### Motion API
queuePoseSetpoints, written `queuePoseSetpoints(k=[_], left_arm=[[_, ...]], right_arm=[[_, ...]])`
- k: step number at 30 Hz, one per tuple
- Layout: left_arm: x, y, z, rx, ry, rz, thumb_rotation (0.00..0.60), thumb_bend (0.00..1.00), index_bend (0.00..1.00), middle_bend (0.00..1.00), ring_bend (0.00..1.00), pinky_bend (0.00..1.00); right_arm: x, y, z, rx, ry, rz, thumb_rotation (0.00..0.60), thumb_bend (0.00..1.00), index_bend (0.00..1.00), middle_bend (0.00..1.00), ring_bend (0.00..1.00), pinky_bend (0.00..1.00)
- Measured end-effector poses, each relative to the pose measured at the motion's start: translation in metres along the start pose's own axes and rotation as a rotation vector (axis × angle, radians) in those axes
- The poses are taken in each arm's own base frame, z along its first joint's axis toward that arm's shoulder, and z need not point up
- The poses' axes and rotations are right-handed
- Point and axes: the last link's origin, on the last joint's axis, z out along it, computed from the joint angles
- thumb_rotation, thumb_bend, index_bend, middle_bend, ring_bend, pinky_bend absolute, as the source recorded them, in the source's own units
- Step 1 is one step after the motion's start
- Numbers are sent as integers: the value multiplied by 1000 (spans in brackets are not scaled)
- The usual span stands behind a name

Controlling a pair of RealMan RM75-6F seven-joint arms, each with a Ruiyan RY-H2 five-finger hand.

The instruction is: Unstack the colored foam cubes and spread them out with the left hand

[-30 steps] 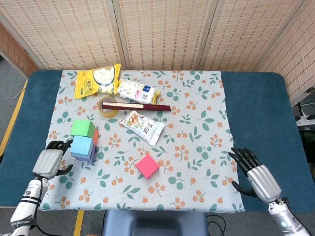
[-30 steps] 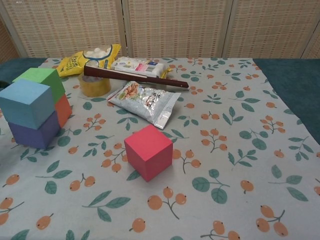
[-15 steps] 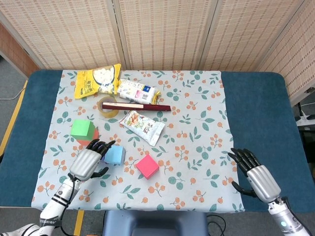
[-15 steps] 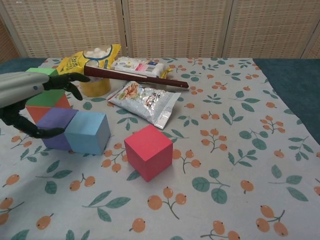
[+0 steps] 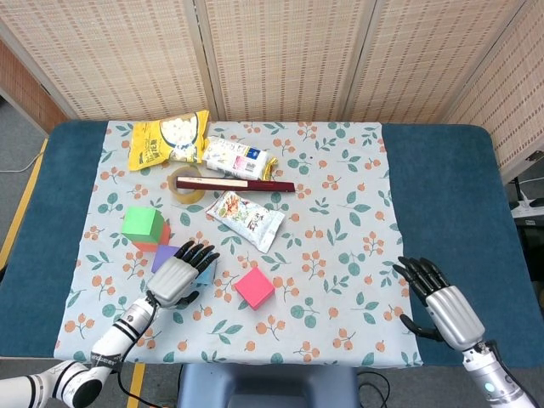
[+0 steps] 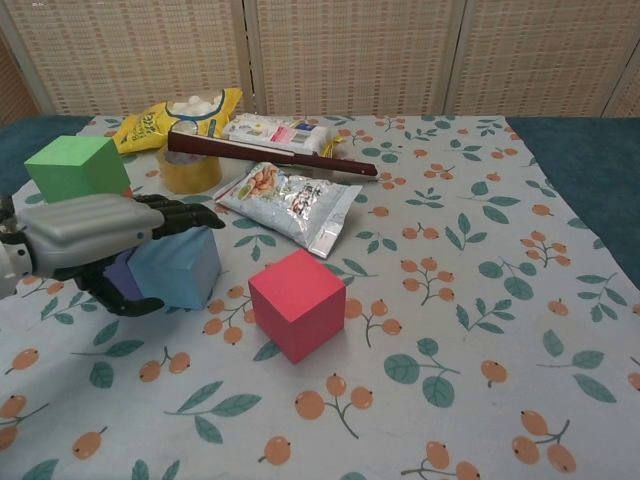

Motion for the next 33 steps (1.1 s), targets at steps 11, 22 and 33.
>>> queuePoseSetpoints(k=[11,22,33], left_arm=[[-7,-11,16,36,-13,16,600,332,2,145,186,0],[-6,-16,21,47,65,-27,600,449,354,641,593,167],[14,6,2,-67,176,-72,600,450,374,630,594,144]], right_arm=[[-1,0,0,-2,-9,-3,600,208,0,0,0,0],[-1,0,-1,0,-12,-9,600,208,0,0,0,0],[-2,0,0,-1,-12,-8,600,208,0,0,0,0]])
